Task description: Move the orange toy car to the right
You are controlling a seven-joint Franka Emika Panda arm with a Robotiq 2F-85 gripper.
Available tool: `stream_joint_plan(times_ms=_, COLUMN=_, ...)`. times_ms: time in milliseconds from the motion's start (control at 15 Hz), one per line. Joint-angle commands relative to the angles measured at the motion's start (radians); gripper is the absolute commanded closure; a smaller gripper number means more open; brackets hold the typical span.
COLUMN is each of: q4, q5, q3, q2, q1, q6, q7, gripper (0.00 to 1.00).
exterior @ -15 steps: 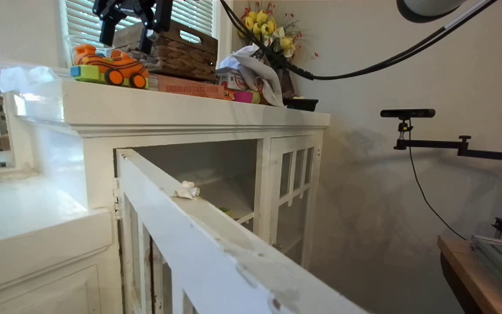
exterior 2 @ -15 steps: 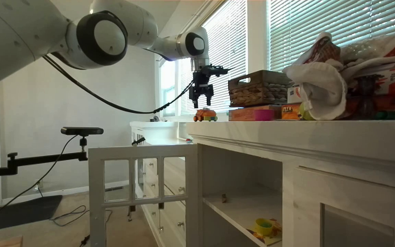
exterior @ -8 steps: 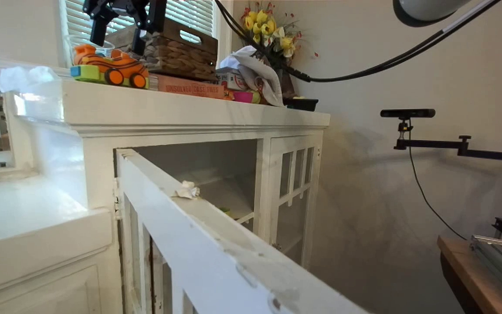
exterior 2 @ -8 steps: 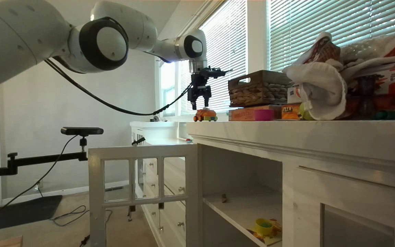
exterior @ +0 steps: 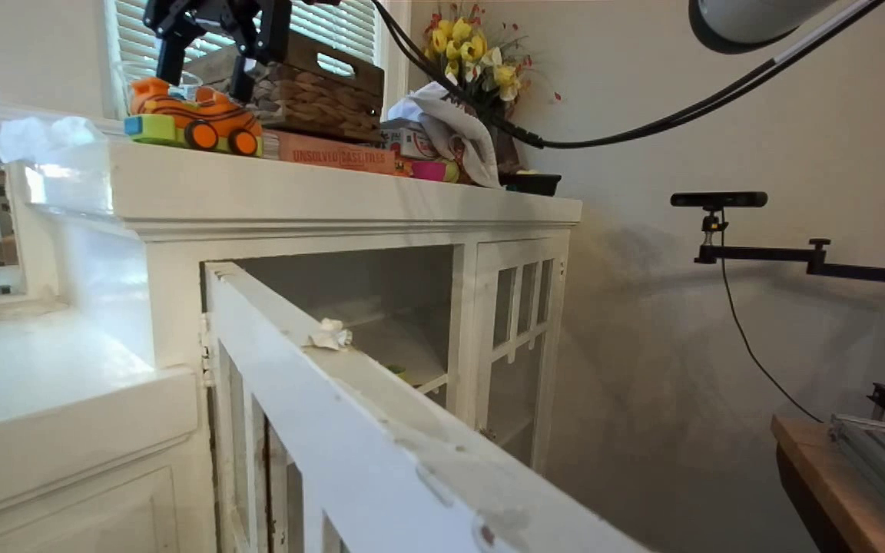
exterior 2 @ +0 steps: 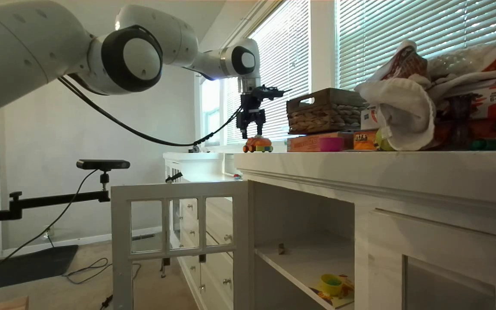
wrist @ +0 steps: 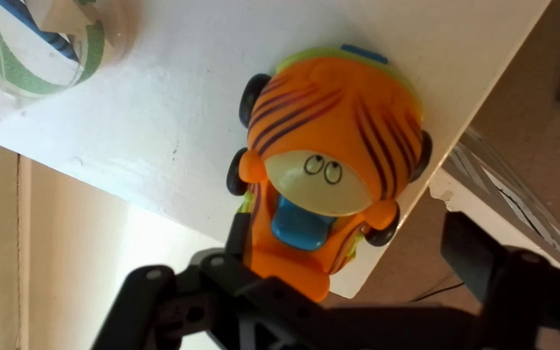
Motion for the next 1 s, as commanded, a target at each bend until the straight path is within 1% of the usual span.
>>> stream_joint_plan(times_ms=0, q4=0.074, q5=-0.012, q3=-0.005, q2=0.042, q1=0.011, q6=-0.025, q7=-0.010, gripper=0.00)
stream_joint_plan(times_ms=600, q4=0.082, q5=-0.009, q3=-0.009, q2=0.038, q1=0.011, q6=-0.027, q7=0.026, gripper=0.00)
stream_joint_plan(times_ms=933, q4=0.085, q5=-0.001, q3=-0.011, q2=0.038, q1=0.014, q6=-0.023, q7=0.111, gripper=0.00)
